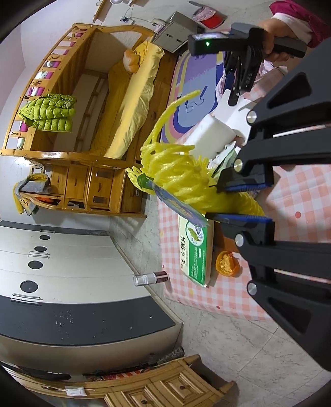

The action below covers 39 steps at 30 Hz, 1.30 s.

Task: Collect trash
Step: 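Lift the yellow net with the left gripper while the right gripper grasps the white paper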

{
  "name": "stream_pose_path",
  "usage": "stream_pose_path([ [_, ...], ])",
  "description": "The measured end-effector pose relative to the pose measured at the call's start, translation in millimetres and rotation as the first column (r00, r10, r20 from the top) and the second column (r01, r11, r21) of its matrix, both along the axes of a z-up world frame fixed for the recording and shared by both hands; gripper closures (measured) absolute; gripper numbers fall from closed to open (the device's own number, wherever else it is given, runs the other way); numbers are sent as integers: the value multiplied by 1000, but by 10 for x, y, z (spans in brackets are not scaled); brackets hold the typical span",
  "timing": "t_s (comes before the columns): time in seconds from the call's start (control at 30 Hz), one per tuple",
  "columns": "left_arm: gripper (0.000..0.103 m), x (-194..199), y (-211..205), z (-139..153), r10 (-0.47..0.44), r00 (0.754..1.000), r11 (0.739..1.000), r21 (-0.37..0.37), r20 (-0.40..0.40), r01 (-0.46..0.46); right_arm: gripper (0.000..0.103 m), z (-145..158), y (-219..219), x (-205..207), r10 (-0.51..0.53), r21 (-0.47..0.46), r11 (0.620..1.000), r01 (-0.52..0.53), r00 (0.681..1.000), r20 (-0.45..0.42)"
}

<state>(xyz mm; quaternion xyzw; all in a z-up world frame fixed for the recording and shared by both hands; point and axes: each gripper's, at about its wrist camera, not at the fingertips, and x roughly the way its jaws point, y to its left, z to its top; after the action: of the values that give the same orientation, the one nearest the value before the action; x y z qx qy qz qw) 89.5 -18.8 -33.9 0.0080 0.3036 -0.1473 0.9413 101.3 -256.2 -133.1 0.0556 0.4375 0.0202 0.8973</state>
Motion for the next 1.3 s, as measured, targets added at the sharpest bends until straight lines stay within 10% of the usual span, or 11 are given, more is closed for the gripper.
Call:
stream_pose_path([
  [0.2,91,-112,32,17,7,1000,1000,5,5,-7,99,180,93,-275,60,28,998,-60,998,17],
  [0.8,91,-574,98,578,-49,994,996,-74,99,56,103,1357,101,-1340,-16,15,1000,12,946,324],
  [1.3,91,-557,-1444,244,-353,936,934,-45,17,353,103,1378,-791,-1760,-284,-58,945,322,896,342],
])
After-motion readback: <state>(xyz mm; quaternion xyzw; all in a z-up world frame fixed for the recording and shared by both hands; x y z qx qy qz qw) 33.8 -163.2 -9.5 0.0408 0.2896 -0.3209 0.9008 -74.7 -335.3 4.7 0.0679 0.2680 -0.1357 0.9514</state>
